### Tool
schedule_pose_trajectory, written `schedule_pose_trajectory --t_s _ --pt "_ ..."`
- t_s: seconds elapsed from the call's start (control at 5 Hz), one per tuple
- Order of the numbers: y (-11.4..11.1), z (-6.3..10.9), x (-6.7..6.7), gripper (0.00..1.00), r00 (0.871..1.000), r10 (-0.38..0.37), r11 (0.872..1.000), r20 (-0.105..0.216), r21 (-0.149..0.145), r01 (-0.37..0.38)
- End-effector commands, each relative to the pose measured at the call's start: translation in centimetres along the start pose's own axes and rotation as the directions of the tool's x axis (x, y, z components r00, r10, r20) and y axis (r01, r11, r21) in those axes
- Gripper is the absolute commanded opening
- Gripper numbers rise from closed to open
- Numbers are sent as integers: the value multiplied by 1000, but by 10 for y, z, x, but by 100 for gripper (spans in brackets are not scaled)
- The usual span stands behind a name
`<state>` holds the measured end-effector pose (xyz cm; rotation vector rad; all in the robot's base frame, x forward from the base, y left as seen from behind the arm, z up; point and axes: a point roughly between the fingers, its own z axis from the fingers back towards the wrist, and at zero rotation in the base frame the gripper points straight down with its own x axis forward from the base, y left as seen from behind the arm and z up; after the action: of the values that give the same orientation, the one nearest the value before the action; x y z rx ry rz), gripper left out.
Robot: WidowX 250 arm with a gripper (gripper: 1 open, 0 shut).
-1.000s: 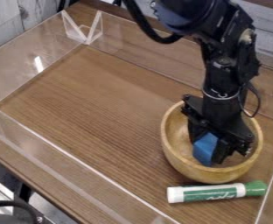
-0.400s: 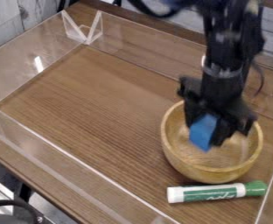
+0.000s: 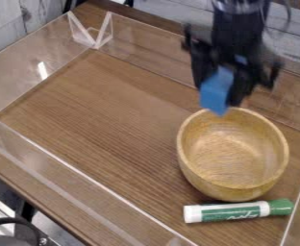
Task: Remove the blue block from inside the brown bowl and put it on the table
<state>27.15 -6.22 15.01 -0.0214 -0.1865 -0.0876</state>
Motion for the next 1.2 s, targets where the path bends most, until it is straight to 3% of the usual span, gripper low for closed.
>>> schedule_pose_trajectory --t_s 0.0,0.4,1.0 --pt "11 21 -4 0 996 50 999 67 11 -51" --pt "22 22 -27 0 991 97 995 87 16 -99" --pt "21 22 -33 0 988 121 992 98 29 -125"
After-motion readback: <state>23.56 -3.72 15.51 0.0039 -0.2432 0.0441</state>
